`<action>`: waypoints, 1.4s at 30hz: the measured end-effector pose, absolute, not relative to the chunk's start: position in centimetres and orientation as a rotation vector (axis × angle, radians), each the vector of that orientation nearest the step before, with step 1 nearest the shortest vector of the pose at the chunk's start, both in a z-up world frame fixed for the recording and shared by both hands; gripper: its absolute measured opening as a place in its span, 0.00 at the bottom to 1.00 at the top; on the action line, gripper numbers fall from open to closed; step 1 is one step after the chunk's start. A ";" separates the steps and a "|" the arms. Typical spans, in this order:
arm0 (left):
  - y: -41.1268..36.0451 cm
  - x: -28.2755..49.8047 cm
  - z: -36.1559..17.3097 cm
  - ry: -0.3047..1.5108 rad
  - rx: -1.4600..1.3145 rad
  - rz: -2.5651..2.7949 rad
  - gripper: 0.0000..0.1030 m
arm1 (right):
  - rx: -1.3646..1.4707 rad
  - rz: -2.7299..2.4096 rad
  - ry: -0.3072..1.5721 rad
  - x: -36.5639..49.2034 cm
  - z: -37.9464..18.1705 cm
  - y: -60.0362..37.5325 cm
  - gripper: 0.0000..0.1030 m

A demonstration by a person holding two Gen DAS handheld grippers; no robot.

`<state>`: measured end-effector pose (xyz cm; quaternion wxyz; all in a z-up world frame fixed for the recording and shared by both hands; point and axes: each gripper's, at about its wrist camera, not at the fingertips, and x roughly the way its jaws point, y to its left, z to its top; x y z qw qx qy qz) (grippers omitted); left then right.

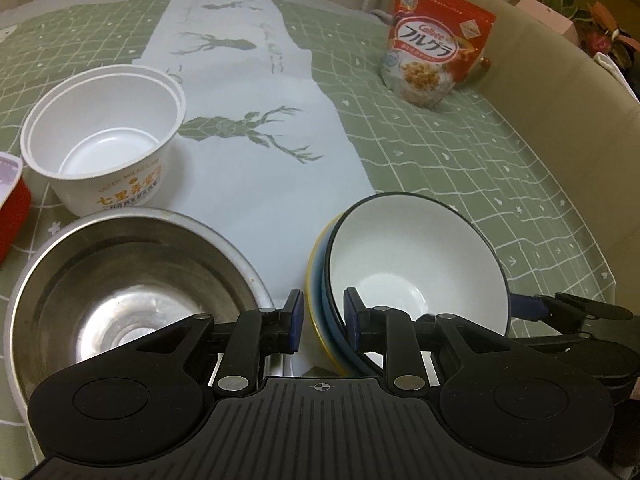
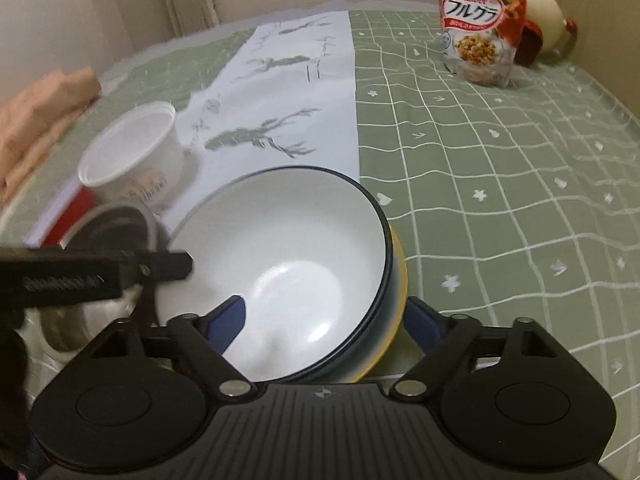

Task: Organize plates and bowls
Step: 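Open both tools and release the blue bowl rim, then move both tools over to the white plastic bowl with orange label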

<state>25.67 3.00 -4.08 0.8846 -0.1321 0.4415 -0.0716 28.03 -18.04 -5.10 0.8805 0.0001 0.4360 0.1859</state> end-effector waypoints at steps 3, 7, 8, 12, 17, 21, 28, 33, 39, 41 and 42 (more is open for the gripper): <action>3.2 25.6 -4.2 0.923 -0.284 -0.160 0.25 | 0.041 0.390 0.906 28.1 -5.2 -18.3 0.85; 3.1 25.3 -4.1 0.920 -0.277 -0.165 0.25 | 0.054 0.365 0.945 28.5 -6.0 -18.3 0.70; 3.1 25.2 -4.0 0.919 -0.277 -0.167 0.25 | 0.047 0.352 0.952 28.6 -6.1 -18.2 0.65; 3.3 24.9 -3.6 0.903 -0.270 -0.173 0.25 | 0.058 0.335 0.973 28.9 -6.3 -18.5 0.56; 4.8 24.8 -2.0 0.847 -0.252 -0.181 0.23 | -0.005 0.284 0.904 28.8 -4.2 -18.4 0.56; 6.9 25.5 -0.4 0.784 -0.237 -0.227 0.23 | -0.080 0.259 0.833 29.1 -1.0 -16.8 0.56; 11.3 26.7 0.3 0.685 -0.193 -0.285 0.22 | -0.107 0.264 0.789 31.2 3.5 -12.0 0.56; 17.0 27.0 -1.2 0.624 -0.330 -0.232 0.22 | -0.104 0.288 0.830 33.8 4.1 -6.9 0.56; 23.1 28.4 -0.5 0.629 -0.423 -0.204 0.22 | -0.090 0.352 0.933 36.8 2.8 -0.3 0.56; 25.6 28.4 -0.6 0.613 -0.432 -0.106 0.22 | -0.072 0.386 0.957 37.2 2.5 1.4 0.56; 26.9 28.6 -0.9 0.619 -0.438 -0.056 0.22 | -0.072 0.397 0.961 37.4 2.3 2.2 0.56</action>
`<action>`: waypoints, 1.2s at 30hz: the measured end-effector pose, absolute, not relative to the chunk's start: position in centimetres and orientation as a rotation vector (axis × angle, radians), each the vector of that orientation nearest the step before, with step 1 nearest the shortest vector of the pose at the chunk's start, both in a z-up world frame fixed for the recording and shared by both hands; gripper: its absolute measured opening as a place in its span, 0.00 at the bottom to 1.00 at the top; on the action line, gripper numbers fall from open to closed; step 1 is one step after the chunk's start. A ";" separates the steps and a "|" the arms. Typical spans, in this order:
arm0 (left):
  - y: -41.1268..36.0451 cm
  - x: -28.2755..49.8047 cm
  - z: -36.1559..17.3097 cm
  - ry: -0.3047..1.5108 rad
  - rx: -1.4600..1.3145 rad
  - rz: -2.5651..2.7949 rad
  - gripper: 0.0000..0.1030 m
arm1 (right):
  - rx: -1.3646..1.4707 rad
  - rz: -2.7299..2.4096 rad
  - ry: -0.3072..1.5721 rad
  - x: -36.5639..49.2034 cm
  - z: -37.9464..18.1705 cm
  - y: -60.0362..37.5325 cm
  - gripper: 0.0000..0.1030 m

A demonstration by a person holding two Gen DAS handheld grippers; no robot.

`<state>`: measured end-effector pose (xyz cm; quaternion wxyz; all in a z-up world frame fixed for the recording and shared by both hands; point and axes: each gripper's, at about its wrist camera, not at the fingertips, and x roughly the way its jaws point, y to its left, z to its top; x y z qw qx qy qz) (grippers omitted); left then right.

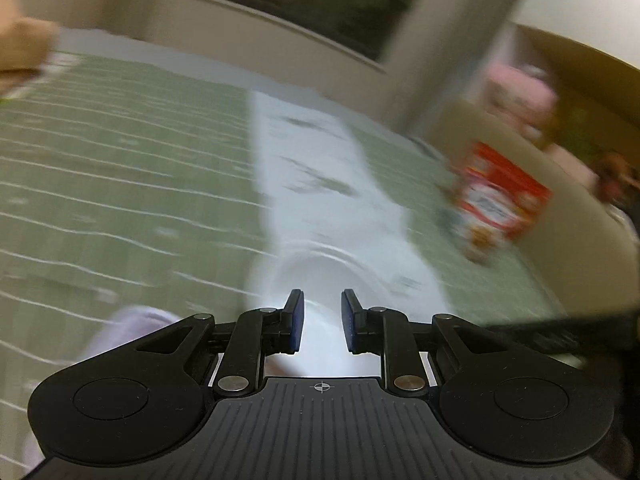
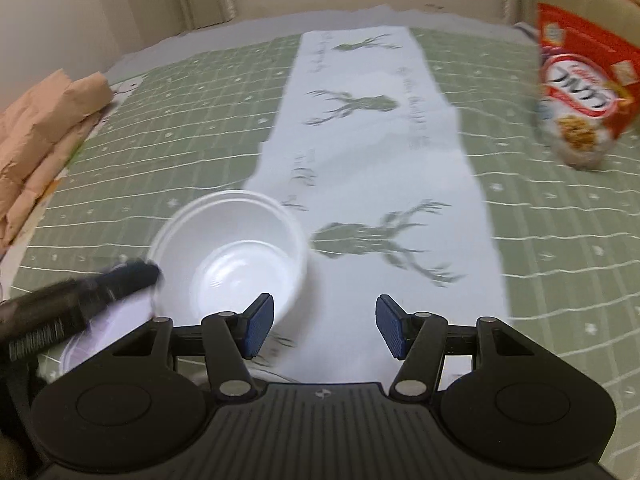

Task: Organize plates and bowls
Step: 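Move both tools over to the white plastic bowl with orange label, then grasp the white plastic bowl rim with both tools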

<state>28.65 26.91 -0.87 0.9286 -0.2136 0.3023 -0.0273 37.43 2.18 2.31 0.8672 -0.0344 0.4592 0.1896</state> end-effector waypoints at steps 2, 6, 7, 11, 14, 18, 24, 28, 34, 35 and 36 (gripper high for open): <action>28.9 29.3 -1.7 0.648 -0.485 -0.006 0.22 | -0.085 0.405 0.960 37.7 1.9 3.5 0.56; 30.4 30.7 -3.2 0.683 -0.536 0.040 0.22 | -0.080 0.409 0.967 38.2 1.0 4.6 0.56; 30.1 31.0 -3.4 0.690 -0.535 0.037 0.22 | -0.074 0.406 0.968 38.3 0.8 4.6 0.56; 29.2 32.0 -4.3 0.705 -0.522 0.048 0.23 | -0.074 0.375 0.966 39.7 -0.1 5.1 0.56; 28.7 32.4 -4.9 0.723 -0.520 0.052 0.22 | -0.062 0.351 0.997 41.0 -1.4 5.5 0.56; 28.3 32.5 -5.2 0.730 -0.521 0.024 0.22 | -0.028 0.351 1.048 42.2 -3.2 5.9 0.56; 29.0 32.7 -5.7 0.747 -0.574 0.005 0.20 | -0.045 0.372 1.076 42.2 -4.5 7.1 0.52; 30.1 31.3 -4.2 0.672 -0.614 -0.010 0.20 | -0.034 0.386 1.083 42.3 -4.3 6.7 0.50; 29.8 31.5 -3.8 0.661 -0.614 -0.038 0.20 | -0.027 0.373 1.091 42.5 -4.5 6.1 0.50; 29.6 31.8 -4.0 0.675 -0.601 -0.033 0.20 | -0.026 0.372 1.094 42.4 -4.6 6.1 0.50; 29.3 32.0 -4.2 0.684 -0.591 -0.028 0.20 | -0.025 0.371 1.096 42.4 -4.7 6.1 0.50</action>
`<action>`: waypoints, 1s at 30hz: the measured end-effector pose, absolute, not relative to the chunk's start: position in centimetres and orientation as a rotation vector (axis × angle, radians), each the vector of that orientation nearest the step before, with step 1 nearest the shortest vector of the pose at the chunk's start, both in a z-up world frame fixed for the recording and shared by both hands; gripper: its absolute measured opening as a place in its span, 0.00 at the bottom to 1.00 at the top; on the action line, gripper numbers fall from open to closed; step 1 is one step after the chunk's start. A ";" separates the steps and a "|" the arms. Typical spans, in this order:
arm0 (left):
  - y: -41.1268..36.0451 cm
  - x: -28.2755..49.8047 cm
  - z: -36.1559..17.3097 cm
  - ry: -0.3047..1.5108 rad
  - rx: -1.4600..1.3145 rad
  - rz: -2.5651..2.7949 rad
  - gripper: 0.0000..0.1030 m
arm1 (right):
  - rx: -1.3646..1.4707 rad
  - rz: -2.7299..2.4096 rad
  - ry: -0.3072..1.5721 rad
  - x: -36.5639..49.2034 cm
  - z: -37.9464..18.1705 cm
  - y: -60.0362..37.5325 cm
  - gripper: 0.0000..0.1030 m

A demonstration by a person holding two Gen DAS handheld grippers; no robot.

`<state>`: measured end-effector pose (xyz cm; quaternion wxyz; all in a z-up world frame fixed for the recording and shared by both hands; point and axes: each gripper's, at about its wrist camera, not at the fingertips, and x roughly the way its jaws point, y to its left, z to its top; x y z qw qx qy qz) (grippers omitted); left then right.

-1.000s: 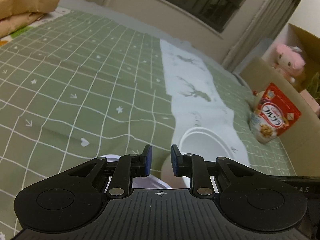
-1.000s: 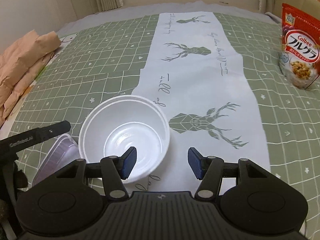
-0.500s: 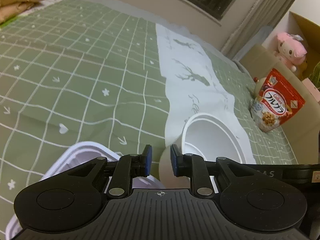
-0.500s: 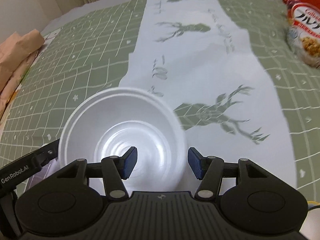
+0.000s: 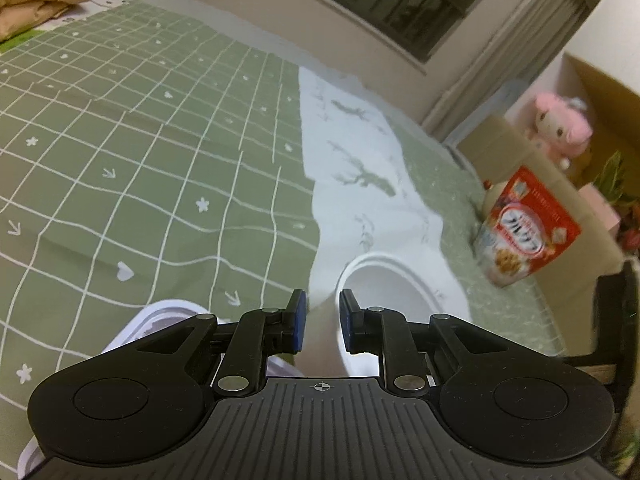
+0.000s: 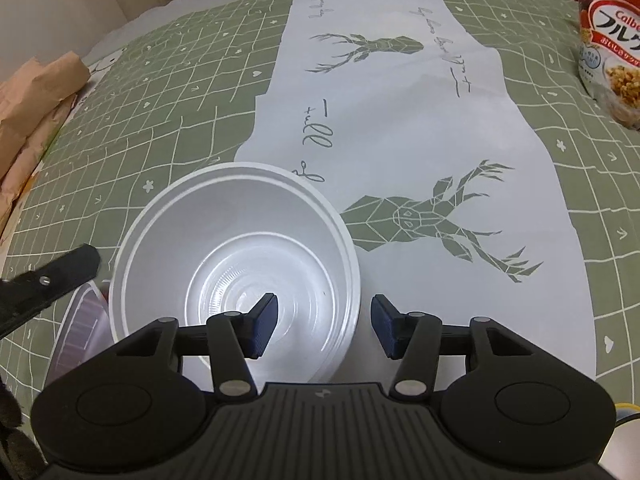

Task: Organize plates and bowls
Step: 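Grasp the white plastic bowl rim with both tools, then carry the white plastic bowl over the blue bowl stack with both tools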

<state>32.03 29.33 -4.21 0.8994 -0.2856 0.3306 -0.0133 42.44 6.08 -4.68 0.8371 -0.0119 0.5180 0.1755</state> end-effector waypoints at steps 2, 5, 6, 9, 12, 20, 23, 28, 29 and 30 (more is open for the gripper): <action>28.8 32.5 -4.6 0.694 -0.569 -0.020 0.21 | -0.023 0.374 1.102 42.5 -4.9 6.1 0.50; 28.0 33.1 -5.3 0.699 -0.540 -0.005 0.21 | -0.025 0.376 1.113 42.5 -5.3 6.2 0.50; 27.6 33.4 -5.6 0.707 -0.531 -0.006 0.21 | -0.026 0.377 1.119 42.5 -5.5 6.3 0.50; 26.7 34.0 -6.3 0.743 -0.518 -0.033 0.22 | -0.022 0.378 1.131 42.5 -6.0 6.4 0.50; 26.0 34.0 -6.4 0.744 -0.498 -0.047 0.22 | -0.024 0.383 1.137 42.5 -6.2 6.5 0.45; 23.7 33.3 -5.1 0.715 -0.439 -0.033 0.27 | -0.008 0.419 1.133 42.4 -5.2 5.4 0.43; 21.3 33.3 -4.2 0.714 -0.370 -0.025 0.27 | -0.009 0.426 1.117 42.4 -4.6 4.3 0.43; 18.2 34.1 -4.3 0.777 -0.348 -0.069 0.26 | -0.001 0.399 1.111 42.6 -3.9 1.0 0.43; 17.6 34.3 -4.5 0.792 -0.342 -0.076 0.26 | -0.001 0.395 1.116 42.6 -4.0 0.3 0.43; 17.2 34.4 -4.7 0.805 -0.337 -0.078 0.26 | 0.000 0.391 1.122 42.7 -4.1 -0.3 0.43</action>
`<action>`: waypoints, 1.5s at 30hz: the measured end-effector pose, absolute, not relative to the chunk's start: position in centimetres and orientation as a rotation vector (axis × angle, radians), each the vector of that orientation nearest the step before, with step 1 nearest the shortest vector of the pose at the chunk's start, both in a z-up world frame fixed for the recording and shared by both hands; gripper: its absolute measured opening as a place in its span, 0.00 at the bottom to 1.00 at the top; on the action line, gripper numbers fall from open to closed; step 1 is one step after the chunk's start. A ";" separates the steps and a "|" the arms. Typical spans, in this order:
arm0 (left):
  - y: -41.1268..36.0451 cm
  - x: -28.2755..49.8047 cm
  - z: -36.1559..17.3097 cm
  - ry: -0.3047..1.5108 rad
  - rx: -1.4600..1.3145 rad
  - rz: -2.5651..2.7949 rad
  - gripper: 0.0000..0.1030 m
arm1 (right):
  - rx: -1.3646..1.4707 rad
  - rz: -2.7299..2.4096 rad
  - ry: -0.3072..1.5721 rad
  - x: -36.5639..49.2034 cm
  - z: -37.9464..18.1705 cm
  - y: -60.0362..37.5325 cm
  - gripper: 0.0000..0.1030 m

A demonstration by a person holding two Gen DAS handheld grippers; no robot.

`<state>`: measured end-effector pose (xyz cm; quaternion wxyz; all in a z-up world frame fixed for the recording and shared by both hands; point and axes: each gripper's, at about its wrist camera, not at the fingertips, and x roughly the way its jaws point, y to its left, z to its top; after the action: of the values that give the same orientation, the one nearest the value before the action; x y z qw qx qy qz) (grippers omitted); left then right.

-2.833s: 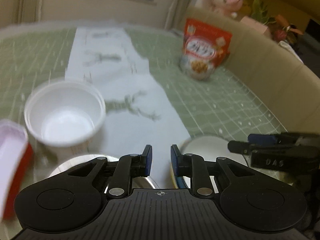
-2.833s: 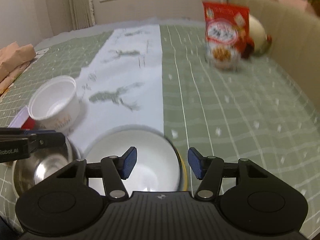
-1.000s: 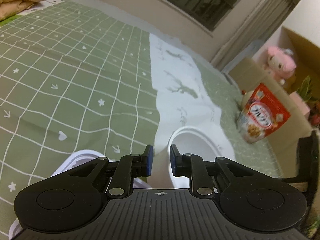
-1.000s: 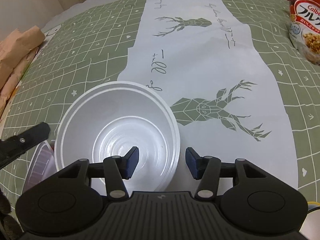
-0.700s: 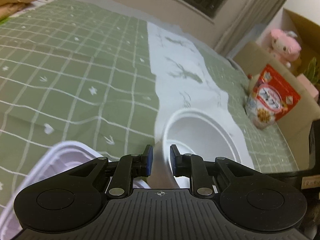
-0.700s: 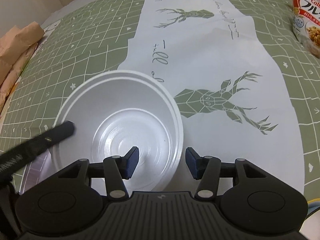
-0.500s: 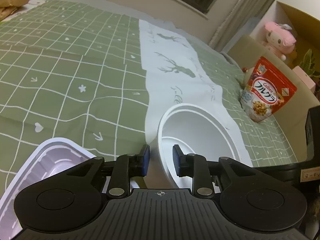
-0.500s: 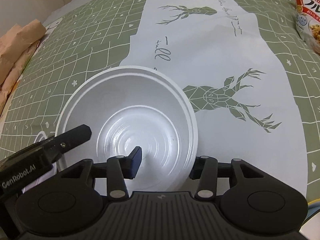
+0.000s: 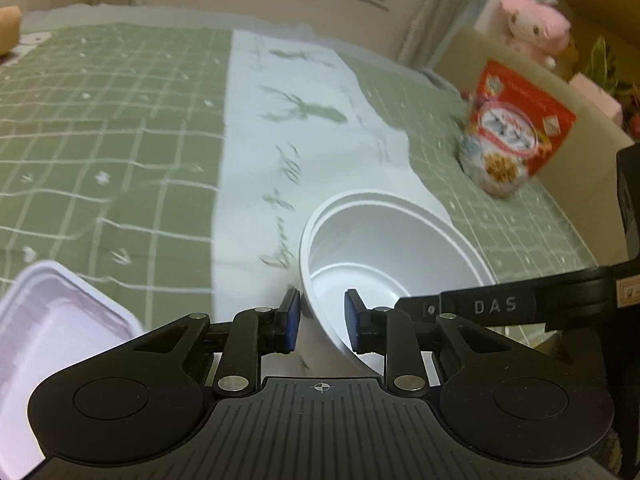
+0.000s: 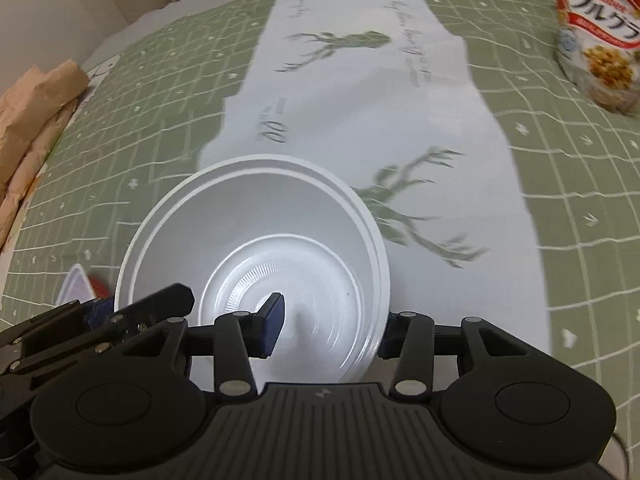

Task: Organize plates and bowls
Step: 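Carry the white plastic bowl over the blue bowl stack with both tools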

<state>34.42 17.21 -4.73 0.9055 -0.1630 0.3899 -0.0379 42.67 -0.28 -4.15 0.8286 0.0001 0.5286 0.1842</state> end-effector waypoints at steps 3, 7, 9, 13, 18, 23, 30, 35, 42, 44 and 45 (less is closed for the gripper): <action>16.0 35.0 -5.4 0.846 -0.309 -0.073 0.24 | 0.008 0.390 1.137 42.9 -4.7 -1.8 0.43; 15.5 35.6 -5.8 0.880 -0.304 -0.056 0.23 | 0.042 0.404 1.146 43.4 -5.0 -3.1 0.43; 15.3 36.0 -5.7 0.890 -0.300 -0.045 0.23 | 0.057 0.410 1.145 43.6 -5.1 -3.5 0.43; 14.8 36.7 -5.8 0.913 -0.275 -0.024 0.23 | 0.086 0.422 1.167 44.3 -5.8 -4.0 0.43; 14.6 37.5 -5.5 0.926 -0.322 -0.025 0.24 | 0.094 0.454 1.195 44.7 -6.1 -4.4 0.44; 12.8 38.6 -3.7 0.912 -0.357 -0.075 0.23 | 0.069 0.456 1.129 44.8 -4.3 -6.5 0.44; 8.4 41.8 -6.0 1.021 -0.374 -0.125 0.23 | 0.126 0.397 1.137 47.0 -4.3 -11.9 0.44; 7.0 42.3 -7.3 1.046 -0.339 -0.103 0.24 | 0.193 0.378 1.166 47.8 -6.0 -15.0 0.44; 5.3 42.3 -6.9 1.055 -0.301 -0.093 0.24 | 0.263 0.443 1.199 47.6 -7.4 -16.1 0.40; 5.0 41.6 -4.8 1.002 -0.285 -0.095 0.24 | 0.280 0.447 1.165 47.0 -6.4 -16.5 0.39; 4.8 41.1 -3.6 0.972 -0.279 -0.100 0.23 | 0.289 0.453 1.145 46.7 -5.7 -16.8 0.39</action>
<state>41.12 4.77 -3.57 0.8736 -0.1336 0.4655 -0.0479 46.72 -16.80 -5.74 0.8065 0.1353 0.5352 0.2118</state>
